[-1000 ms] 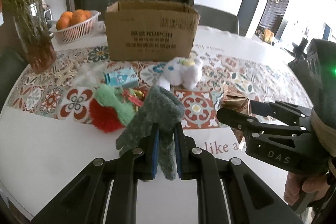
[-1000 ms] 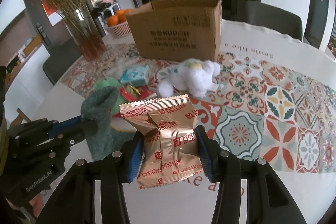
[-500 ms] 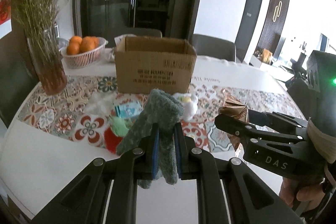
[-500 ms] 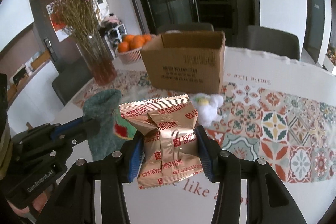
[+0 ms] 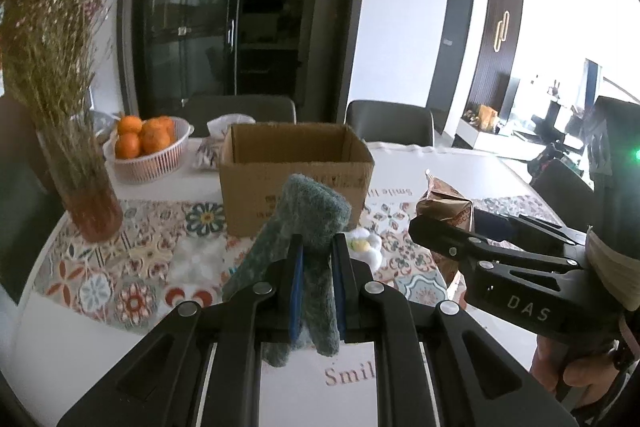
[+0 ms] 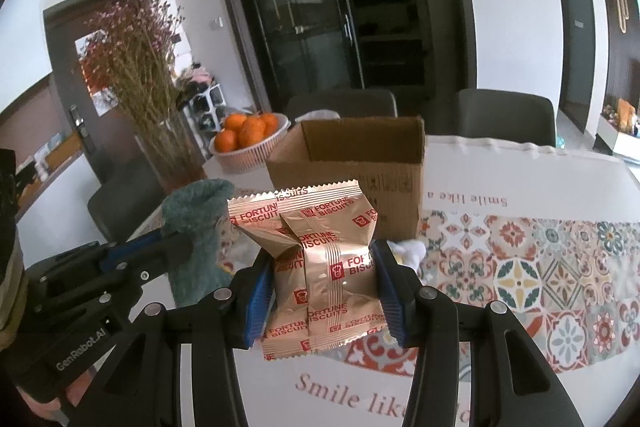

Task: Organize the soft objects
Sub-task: 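Lift the biscuit packet with the right tool while the left tool carries the glove to the box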

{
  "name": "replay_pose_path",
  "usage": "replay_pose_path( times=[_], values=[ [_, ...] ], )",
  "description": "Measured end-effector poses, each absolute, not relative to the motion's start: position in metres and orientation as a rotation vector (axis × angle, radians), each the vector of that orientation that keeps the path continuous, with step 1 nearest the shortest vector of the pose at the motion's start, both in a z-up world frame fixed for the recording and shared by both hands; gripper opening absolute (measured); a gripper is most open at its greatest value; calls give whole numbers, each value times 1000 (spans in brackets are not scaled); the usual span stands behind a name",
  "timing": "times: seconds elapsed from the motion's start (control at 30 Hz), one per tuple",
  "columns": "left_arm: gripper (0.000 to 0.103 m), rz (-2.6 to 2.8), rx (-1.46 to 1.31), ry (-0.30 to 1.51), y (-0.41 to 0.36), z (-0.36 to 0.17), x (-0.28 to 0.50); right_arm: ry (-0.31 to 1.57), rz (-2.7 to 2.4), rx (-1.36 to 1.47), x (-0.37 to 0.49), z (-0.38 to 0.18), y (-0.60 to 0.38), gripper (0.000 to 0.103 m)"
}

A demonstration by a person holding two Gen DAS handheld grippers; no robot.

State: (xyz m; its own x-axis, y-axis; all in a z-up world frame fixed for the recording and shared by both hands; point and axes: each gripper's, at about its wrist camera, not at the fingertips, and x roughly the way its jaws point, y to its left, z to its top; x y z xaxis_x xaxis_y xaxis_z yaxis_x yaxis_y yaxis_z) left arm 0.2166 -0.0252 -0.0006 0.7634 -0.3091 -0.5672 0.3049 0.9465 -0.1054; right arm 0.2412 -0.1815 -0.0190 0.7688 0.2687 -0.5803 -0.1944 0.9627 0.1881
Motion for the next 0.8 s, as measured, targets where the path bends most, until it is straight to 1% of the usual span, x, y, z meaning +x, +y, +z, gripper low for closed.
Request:
replay_pose_path(
  times=[0.43,0.8],
  values=[
    [15,-392,7,541,-3,21,263,587,192,132,282,7,-162,49],
    [15,-415,34,451,-3,46,299,565,176,170,320,26,-165,49]
  ],
)
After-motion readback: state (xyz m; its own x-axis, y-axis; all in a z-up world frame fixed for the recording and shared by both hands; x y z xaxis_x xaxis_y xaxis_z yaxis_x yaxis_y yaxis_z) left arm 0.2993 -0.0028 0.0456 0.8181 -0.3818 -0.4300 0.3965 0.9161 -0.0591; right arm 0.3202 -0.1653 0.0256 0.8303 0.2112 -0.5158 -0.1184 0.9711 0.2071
